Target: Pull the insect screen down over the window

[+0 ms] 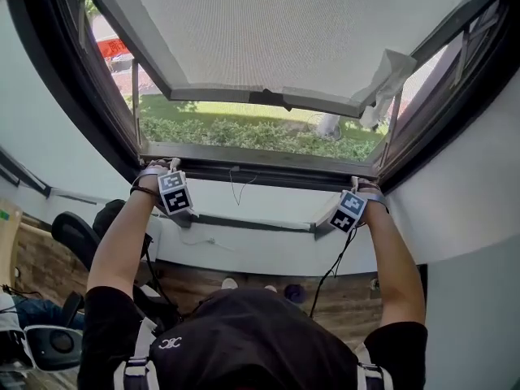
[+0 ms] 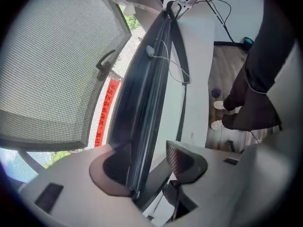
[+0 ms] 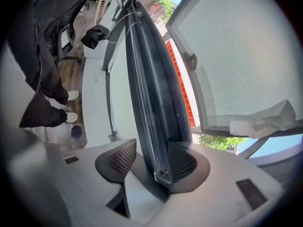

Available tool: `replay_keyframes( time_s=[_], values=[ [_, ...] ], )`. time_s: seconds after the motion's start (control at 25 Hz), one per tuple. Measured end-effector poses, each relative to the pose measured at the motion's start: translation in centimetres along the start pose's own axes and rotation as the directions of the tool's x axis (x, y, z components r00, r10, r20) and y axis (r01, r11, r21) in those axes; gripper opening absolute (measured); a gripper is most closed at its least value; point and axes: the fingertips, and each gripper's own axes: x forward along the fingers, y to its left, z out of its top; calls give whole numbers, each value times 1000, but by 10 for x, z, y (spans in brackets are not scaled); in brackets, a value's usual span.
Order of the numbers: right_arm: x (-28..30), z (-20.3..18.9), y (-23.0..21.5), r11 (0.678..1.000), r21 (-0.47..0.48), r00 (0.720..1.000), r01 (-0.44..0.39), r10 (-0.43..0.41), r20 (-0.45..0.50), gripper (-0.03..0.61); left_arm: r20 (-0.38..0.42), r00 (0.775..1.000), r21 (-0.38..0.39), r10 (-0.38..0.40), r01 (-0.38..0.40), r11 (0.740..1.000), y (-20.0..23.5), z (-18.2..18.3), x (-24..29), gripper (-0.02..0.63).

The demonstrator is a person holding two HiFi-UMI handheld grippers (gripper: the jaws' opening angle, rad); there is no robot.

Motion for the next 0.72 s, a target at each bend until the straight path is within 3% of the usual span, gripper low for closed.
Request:
replay_keyframes(
  time_s=[0.72],
  values=[
    [21,0,32,995,12,996,-94,94,0,229,-22,998,-9,-57,57,998,-24,-3,32,218]
  ],
)
